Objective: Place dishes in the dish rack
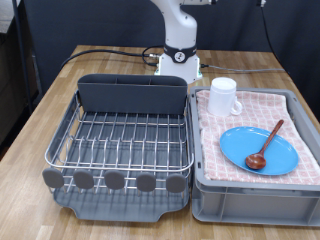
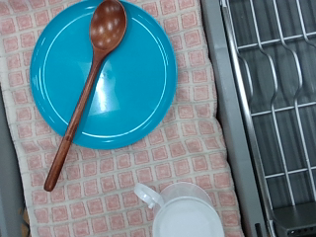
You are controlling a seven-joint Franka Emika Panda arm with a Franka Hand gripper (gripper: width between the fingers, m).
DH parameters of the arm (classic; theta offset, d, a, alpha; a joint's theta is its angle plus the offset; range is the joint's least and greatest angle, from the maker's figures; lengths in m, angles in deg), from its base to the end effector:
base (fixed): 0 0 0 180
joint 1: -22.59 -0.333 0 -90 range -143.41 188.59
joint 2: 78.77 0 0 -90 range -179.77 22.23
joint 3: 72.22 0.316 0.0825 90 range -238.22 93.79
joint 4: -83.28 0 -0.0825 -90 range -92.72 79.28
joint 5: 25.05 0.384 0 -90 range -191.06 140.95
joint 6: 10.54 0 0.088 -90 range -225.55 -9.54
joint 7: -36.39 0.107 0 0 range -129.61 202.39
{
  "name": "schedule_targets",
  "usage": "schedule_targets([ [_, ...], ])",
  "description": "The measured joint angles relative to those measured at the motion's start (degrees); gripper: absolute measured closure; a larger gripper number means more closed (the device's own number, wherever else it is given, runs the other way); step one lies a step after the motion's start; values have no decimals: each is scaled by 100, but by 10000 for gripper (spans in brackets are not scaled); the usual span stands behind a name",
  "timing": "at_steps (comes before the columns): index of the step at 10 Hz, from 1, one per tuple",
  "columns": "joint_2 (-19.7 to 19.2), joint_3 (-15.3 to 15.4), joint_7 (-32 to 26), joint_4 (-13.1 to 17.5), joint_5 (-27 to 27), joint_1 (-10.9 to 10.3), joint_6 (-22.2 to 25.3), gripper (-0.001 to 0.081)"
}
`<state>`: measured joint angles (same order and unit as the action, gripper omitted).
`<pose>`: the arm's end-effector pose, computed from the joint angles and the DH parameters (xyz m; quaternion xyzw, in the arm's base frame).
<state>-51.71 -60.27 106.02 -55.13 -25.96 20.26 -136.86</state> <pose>0.4170 0.1123 0.5038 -0.8767 0.4612 -0.1298 0.0426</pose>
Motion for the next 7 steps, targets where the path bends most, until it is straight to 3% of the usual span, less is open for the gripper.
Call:
schedule_targets([
  [4, -407, 684, 1684, 98, -303, 48, -6, 4],
  [7, -642, 910, 2211, 327, -279, 43, 341, 4],
])
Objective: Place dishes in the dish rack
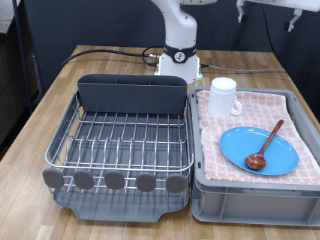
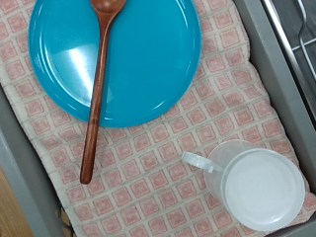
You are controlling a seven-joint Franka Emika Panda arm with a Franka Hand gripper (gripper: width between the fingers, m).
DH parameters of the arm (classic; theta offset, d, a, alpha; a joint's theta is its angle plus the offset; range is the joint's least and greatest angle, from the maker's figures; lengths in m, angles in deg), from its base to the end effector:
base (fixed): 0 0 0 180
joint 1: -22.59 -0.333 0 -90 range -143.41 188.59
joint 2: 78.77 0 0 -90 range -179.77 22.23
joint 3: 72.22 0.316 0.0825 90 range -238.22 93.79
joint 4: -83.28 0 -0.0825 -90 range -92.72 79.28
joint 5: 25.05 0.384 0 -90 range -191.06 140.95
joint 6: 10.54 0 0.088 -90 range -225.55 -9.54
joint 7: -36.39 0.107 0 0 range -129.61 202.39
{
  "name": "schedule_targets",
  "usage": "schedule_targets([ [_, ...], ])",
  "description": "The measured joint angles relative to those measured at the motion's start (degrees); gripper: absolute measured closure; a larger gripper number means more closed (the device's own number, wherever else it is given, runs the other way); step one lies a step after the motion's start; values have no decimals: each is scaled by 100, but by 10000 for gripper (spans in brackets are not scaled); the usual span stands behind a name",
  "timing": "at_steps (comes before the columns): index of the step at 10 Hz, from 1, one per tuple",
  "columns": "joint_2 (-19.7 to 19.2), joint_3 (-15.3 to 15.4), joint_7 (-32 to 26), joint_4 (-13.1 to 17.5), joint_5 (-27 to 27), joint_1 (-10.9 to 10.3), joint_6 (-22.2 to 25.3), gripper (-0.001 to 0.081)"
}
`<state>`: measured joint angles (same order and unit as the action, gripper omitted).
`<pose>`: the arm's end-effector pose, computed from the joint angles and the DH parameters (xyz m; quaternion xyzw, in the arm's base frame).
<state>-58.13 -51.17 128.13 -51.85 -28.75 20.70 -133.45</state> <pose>0.4177 0.1821 0.4700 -0.8251 0.5541 -0.1100 0.0010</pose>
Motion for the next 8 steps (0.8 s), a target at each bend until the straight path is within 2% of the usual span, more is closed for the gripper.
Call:
schedule_targets([
  [2, -165, 99, 53, 180, -7, 0, 76, 4],
  [3, -259, 119, 55, 233, -8, 0, -32, 4],
  [8, -987, 84, 78, 176, -176, 14, -1115, 4],
])
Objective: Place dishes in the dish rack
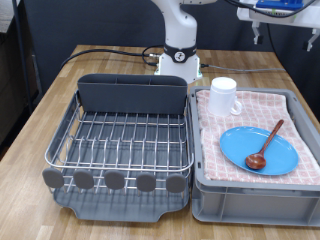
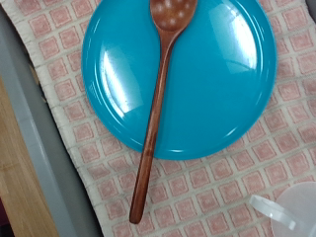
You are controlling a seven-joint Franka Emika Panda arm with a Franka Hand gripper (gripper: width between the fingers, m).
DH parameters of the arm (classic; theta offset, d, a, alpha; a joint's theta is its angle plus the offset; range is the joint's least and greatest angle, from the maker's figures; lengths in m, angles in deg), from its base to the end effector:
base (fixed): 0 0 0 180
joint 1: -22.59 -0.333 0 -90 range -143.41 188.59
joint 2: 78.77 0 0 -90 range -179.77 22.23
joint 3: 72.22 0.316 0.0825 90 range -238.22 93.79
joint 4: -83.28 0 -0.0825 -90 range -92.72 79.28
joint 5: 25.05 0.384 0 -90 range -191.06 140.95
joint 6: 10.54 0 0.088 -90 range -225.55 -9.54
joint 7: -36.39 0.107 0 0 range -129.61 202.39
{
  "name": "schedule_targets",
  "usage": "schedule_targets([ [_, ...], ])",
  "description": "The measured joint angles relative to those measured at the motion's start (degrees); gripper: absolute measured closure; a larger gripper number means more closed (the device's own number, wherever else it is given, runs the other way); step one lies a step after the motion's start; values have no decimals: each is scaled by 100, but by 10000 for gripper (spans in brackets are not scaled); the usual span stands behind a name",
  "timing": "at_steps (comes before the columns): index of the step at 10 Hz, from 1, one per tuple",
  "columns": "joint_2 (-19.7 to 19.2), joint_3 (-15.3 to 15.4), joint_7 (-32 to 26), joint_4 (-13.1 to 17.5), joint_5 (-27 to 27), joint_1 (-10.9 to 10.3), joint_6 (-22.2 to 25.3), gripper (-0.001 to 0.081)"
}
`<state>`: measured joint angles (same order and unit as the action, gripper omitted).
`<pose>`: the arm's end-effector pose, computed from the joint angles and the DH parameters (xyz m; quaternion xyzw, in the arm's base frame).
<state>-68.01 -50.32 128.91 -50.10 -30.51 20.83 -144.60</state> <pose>0.4560 0.2020 0.4272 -0.8358 0.5366 -0.1096 0.0397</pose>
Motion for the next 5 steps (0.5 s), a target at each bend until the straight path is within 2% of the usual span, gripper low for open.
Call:
schedule_targets([
  [5, -896, -94, 418, -148, -721, 24, -1032, 4],
])
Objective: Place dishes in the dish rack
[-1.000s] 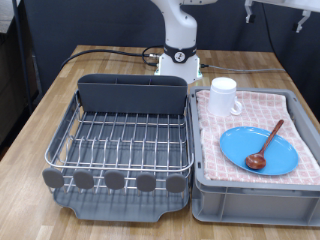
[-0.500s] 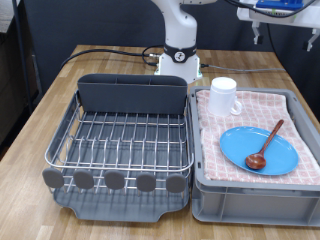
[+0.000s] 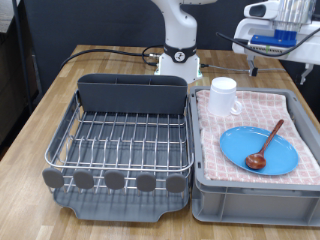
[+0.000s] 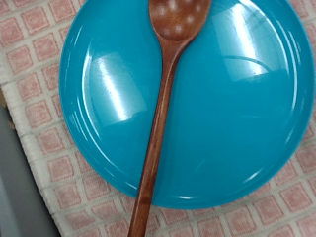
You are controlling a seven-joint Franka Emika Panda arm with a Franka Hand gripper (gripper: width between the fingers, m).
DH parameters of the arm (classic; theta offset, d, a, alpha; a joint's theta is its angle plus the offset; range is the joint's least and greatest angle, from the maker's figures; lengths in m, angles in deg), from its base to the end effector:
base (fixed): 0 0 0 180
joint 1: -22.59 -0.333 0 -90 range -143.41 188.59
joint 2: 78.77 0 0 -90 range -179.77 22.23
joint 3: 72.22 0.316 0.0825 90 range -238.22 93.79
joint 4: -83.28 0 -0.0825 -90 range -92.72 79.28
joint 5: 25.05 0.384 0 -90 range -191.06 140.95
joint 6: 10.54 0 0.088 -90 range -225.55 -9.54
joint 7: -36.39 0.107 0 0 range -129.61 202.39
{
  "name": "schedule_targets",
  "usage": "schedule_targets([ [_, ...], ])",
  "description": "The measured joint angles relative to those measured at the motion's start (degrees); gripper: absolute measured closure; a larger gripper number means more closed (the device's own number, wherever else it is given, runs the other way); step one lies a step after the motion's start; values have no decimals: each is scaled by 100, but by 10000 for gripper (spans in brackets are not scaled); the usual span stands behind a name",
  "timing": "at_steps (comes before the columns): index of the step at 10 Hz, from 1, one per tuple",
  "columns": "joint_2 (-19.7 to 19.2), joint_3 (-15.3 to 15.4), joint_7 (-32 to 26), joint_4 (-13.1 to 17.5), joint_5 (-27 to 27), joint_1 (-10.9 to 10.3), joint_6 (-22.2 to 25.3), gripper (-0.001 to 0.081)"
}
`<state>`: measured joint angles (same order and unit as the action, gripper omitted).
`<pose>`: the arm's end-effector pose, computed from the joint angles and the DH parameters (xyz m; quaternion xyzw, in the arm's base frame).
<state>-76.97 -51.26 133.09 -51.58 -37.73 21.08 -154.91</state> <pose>0.4765 0.1995 0.3606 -0.8388 0.5300 -0.1164 0.0435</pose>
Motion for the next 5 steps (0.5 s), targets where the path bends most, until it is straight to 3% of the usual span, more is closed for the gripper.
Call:
schedule_targets([
  [5, -785, -155, 685, -30, -824, -3, -778, 4],
])
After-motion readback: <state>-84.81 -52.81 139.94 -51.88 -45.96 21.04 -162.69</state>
